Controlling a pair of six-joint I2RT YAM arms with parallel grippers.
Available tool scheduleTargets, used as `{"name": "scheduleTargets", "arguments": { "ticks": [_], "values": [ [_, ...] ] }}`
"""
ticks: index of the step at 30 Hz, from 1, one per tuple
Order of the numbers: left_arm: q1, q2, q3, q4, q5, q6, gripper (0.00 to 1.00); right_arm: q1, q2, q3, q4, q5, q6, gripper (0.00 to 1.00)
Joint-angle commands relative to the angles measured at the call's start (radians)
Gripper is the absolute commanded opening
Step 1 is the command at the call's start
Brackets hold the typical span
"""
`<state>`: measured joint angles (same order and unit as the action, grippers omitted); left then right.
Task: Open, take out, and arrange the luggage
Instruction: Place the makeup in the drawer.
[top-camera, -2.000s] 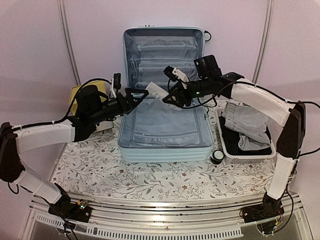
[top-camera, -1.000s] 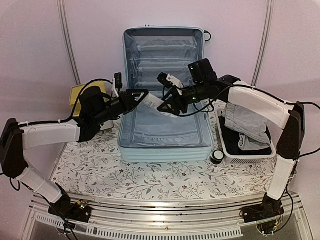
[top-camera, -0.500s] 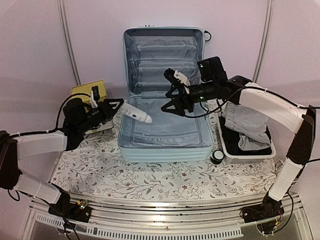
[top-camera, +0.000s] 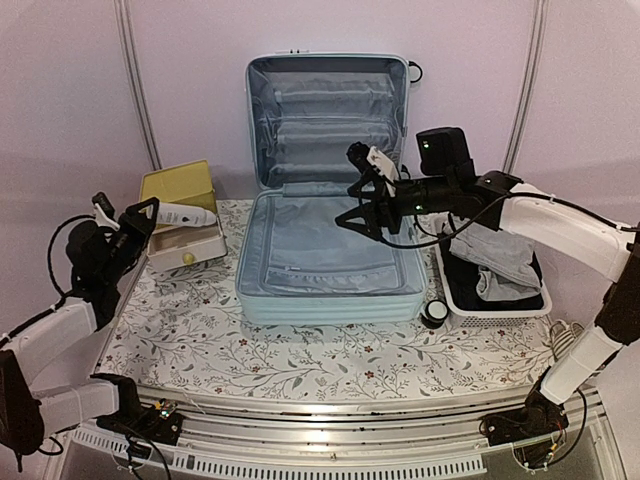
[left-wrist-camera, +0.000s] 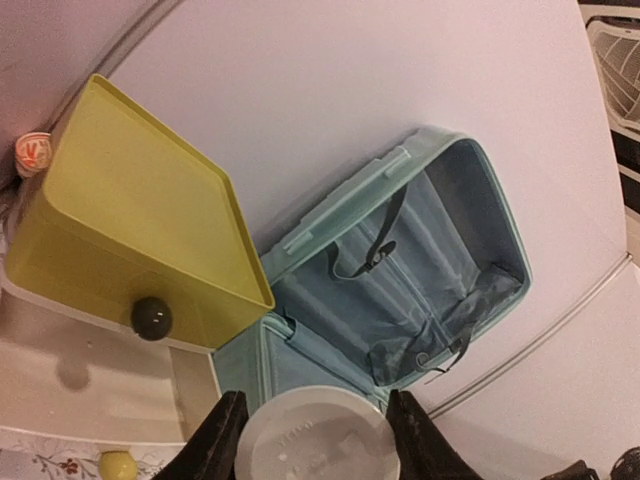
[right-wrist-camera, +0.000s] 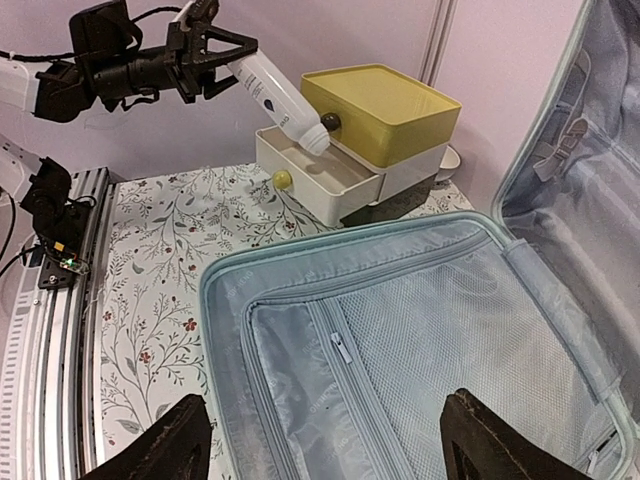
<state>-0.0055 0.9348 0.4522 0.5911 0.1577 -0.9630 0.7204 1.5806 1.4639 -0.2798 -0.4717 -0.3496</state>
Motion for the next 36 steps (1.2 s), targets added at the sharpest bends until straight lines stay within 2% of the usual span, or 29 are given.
{"name": "scheduleTargets", "arguments": {
  "ticks": [1,9,18,24,26,28,29,36],
  "values": [
    [0.07,0.012,-0.027,0.064,0.013,0.004,0.29,-0.007,-0.074,-0.069,0.073,0.04,0.035,0.81],
    [0.145,0.123,-0.061,0.158,0.039,-0.008,0.28,-0.007,-0.133,-0.158,0.08,0.07,0.037,0.81],
    [0.157,0.305,-0.051,0.293,0.074,-0.064,0.29,-0.008,-0.122,-0.168,0.087,0.072,0.046,0.81],
    [0.157,0.348,-0.01,0.238,0.088,-0.054,0.47,-0.008,-0.093,-0.15,0.089,0.072,0.051,0.81],
    [0.157,0.331,-0.004,0.192,0.062,-0.044,0.65,-0.008,-0.087,-0.146,0.09,0.071,0.05,0.81],
    [0.157,0.309,0.01,0.147,0.048,-0.018,0.91,-0.008,-0.08,-0.143,0.091,0.074,0.048,0.82],
    [0.157,0.298,0.02,0.121,0.045,0.002,0.97,-0.01,-0.075,-0.142,0.093,0.076,0.047,0.82],
    [0.157,0.164,0.07,-0.105,-0.017,0.102,0.98,-0.039,0.005,-0.089,0.034,0.043,0.117,0.84]
  ]
}}
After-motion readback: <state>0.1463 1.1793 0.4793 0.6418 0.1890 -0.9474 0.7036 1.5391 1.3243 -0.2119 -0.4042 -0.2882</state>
